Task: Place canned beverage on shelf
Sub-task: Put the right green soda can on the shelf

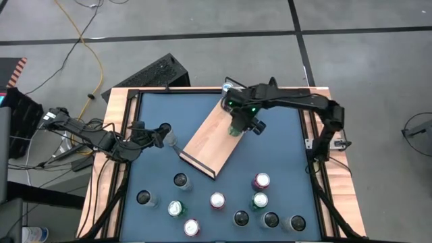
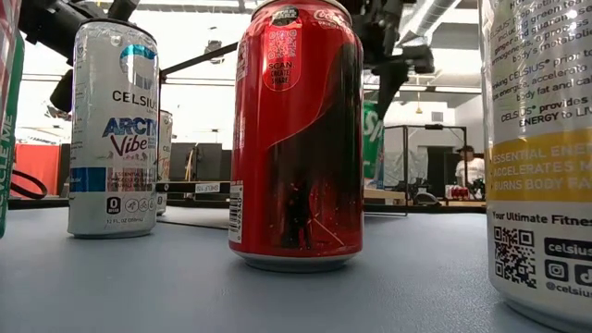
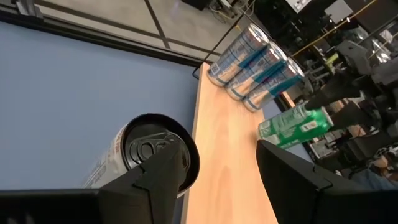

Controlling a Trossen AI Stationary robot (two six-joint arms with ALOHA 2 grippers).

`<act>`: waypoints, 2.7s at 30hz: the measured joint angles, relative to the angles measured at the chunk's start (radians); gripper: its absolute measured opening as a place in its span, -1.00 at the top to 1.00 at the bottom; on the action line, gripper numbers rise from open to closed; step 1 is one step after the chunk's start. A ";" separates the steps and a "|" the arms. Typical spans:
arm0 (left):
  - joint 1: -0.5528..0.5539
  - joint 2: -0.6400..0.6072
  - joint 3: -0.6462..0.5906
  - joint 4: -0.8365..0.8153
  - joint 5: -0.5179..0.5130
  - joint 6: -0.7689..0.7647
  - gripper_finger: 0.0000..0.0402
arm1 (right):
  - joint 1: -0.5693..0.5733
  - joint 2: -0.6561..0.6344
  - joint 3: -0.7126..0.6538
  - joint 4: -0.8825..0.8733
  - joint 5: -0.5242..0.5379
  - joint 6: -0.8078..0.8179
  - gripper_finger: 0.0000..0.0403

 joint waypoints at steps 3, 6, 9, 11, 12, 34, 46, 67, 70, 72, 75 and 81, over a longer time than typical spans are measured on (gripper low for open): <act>0.000 0.000 0.000 -0.001 -0.002 0.018 0.03 | 0.018 0.026 0.013 -0.006 0.051 -0.049 -0.10; 0.000 0.000 0.000 -0.001 -0.004 0.031 0.03 | 0.017 0.032 0.015 -0.005 0.058 -0.101 -0.10; 0.000 0.000 0.000 -0.002 -0.004 0.035 0.03 | 0.012 0.032 0.015 0.003 0.083 -0.137 -0.10; 0.000 0.000 0.000 -0.003 -0.004 0.035 0.03 | 0.010 0.032 0.015 0.005 0.107 -0.164 -0.10; 0.000 0.000 0.000 -0.003 -0.005 0.035 0.03 | 0.007 0.032 0.015 0.003 0.115 -0.176 -0.10; 0.000 0.000 0.000 -0.007 -0.055 0.046 0.03 | -0.039 0.032 0.013 0.019 0.106 -0.173 -0.29; 0.000 0.000 0.000 -0.007 -0.032 0.071 0.03 | -0.039 0.032 0.013 0.036 0.073 -0.138 -0.30; 0.000 0.000 0.000 -0.006 -0.056 0.061 0.03 | -0.016 0.029 0.012 0.035 0.098 -0.128 -0.30; 0.000 0.000 0.000 0.003 -0.045 0.076 0.03 | -0.025 0.029 0.012 0.033 0.043 -0.105 -0.30; 0.000 0.000 0.000 0.014 -0.038 0.082 0.03 | -0.026 0.029 0.012 0.033 0.031 -0.099 -0.30; 0.000 0.000 0.000 0.013 -0.031 0.081 0.03 | -0.026 0.029 0.012 0.030 0.031 -0.086 -0.30; 0.000 0.000 0.000 0.013 -0.025 0.081 0.03 | -0.026 0.029 0.012 0.020 0.004 -0.082 -0.37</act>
